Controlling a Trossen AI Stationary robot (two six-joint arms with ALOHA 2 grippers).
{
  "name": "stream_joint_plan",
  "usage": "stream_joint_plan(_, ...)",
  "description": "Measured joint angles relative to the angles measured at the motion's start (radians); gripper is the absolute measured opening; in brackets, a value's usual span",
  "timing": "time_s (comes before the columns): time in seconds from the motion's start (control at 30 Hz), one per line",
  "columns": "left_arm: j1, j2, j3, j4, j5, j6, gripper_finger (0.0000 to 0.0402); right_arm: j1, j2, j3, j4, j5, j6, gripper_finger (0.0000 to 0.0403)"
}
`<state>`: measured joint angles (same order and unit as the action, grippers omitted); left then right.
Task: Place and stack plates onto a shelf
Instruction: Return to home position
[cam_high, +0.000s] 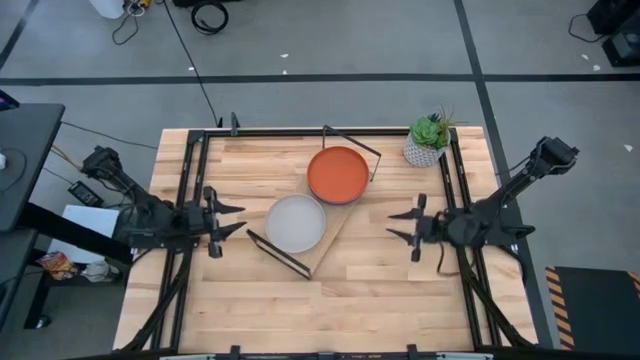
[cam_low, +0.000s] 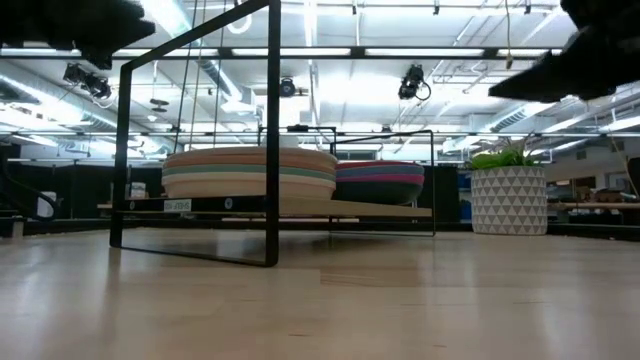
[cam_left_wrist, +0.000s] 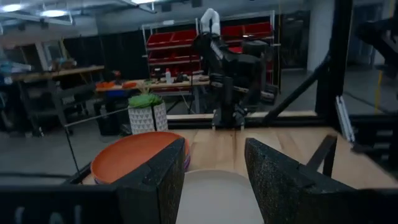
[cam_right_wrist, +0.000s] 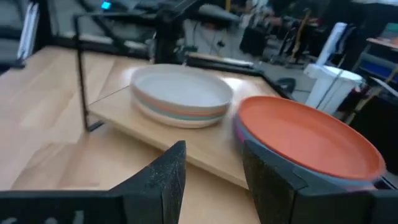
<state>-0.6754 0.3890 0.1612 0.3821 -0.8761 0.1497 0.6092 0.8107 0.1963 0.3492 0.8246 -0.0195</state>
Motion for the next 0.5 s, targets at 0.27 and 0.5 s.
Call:
stream_joint_plan(0.27, -0.036, -0.115, -0.075, 0.008, -0.073, 0.172, 0.0173, -0.117, -0.294, -0.188, 0.052, -0.032, 0.065, 0.0163)
stream_joint_plan(0.5, -0.069, -0.226, -0.152, 0.005, -0.165, 0.247, 0.0167, -0.258, -0.449, -0.19, -0.045, -0.2, 0.048, 0.0142)
